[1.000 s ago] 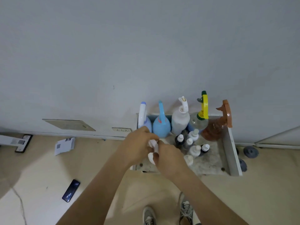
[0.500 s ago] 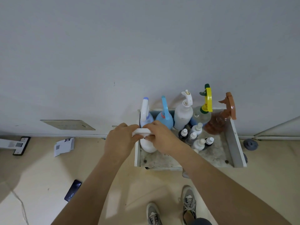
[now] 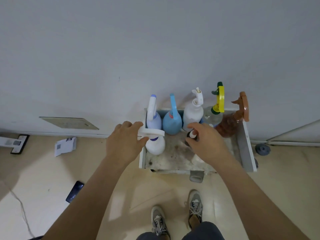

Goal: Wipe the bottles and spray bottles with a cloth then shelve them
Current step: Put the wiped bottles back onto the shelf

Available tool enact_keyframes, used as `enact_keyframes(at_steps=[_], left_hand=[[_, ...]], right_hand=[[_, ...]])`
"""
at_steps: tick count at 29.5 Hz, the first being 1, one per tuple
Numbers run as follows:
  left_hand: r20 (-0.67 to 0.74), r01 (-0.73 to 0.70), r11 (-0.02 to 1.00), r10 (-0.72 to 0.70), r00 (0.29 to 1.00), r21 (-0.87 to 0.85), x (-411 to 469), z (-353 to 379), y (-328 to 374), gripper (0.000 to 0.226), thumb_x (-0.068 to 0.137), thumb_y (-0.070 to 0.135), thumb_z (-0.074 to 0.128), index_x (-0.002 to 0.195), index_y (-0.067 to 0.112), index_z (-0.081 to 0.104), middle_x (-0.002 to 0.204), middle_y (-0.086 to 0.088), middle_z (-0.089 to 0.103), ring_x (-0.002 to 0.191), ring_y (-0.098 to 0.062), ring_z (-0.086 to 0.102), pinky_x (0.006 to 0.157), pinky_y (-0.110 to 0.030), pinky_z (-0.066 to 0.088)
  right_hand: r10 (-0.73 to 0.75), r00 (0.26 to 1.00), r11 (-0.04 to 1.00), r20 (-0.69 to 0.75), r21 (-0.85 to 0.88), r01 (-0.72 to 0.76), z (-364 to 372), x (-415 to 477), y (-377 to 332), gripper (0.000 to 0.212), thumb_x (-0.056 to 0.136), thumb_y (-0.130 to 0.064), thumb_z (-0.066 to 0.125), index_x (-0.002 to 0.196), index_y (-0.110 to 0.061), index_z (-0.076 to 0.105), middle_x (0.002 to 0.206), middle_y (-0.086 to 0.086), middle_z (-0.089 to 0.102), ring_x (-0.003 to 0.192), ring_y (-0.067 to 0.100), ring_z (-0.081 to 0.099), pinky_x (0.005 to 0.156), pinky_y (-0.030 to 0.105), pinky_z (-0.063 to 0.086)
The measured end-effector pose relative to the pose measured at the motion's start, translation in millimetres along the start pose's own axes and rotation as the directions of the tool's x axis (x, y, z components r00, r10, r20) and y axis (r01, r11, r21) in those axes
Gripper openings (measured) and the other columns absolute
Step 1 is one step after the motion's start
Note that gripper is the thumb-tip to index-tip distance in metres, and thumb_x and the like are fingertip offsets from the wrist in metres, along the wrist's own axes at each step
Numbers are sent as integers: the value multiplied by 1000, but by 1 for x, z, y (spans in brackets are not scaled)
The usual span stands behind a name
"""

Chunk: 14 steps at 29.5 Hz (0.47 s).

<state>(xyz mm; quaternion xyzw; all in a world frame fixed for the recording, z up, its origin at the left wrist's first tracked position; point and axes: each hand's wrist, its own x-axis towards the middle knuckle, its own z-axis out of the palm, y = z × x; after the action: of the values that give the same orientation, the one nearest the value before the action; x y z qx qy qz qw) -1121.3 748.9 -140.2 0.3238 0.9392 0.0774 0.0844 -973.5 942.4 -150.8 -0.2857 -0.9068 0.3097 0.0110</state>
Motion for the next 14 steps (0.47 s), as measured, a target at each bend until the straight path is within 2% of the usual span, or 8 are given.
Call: enact_keyframes(at_steps=[2,3,5,6,7,9,11,14], left_hand=[[-35,-35,999,36,999,35,-2,-2,2,56,80,35,74,131,18,57,123,-12,59,107,-36,54,78,-44,50],[-115,-74,996,80,990,52,-4,-3,6,56,78,28,76,129,14,58,126,-16,58,109,-39,54,78,-46,51],[-342,-203,978,204,917,40,-13,-4,23,39,80,14,66,119,11,64,118,-15,61,99,-37,57,73,-42,52],[-383,-287,958,269,884,10,-19,-2,36,31,82,14,56,111,11,67,109,-11,63,91,-33,59,69,-39,52],[-350,-369,928,329,877,-53,-25,4,52,29,83,19,49,105,13,69,99,-6,64,85,-29,60,66,-37,52],[-126,-409,884,389,912,-229,-33,27,83,33,87,32,43,99,17,70,92,0,64,84,-24,62,64,-35,54],[113,-323,898,369,922,-300,-33,59,105,37,89,41,48,110,17,66,104,-3,63,94,-26,62,72,-41,54],[237,-236,919,317,918,-316,-23,90,129,50,83,50,63,126,24,57,119,-1,60,107,-24,58,81,-38,50]], right_hand=[[34,999,999,-7,-30,-34,-6,-9,12,33,88,-25,67,121,-22,61,101,5,61,90,23,59,78,33,48],[60,998,998,-21,-10,-61,-7,-13,20,31,89,-24,67,119,-22,62,100,4,60,89,22,58,78,34,49],[117,987,992,-108,59,-112,-7,-21,36,28,91,-17,63,119,-20,63,101,4,59,87,21,58,79,36,50],[141,975,988,-173,85,-128,-6,-24,45,30,90,-13,63,119,-20,64,103,6,58,86,23,58,79,35,50],[161,959,985,-233,99,-141,-4,-27,54,33,88,-7,63,119,-19,65,106,7,57,87,25,58,80,34,49],[153,943,988,-296,61,-141,1,-29,68,43,83,1,66,122,-19,65,112,11,54,96,31,56,86,34,47],[118,951,993,-285,18,-118,7,-28,79,50,79,1,70,125,-18,64,119,15,52,107,35,52,91,38,46],[151,964,984,-218,125,-126,7,-22,89,45,81,-7,71,124,-16,60,123,11,52,111,26,50,92,26,37]])
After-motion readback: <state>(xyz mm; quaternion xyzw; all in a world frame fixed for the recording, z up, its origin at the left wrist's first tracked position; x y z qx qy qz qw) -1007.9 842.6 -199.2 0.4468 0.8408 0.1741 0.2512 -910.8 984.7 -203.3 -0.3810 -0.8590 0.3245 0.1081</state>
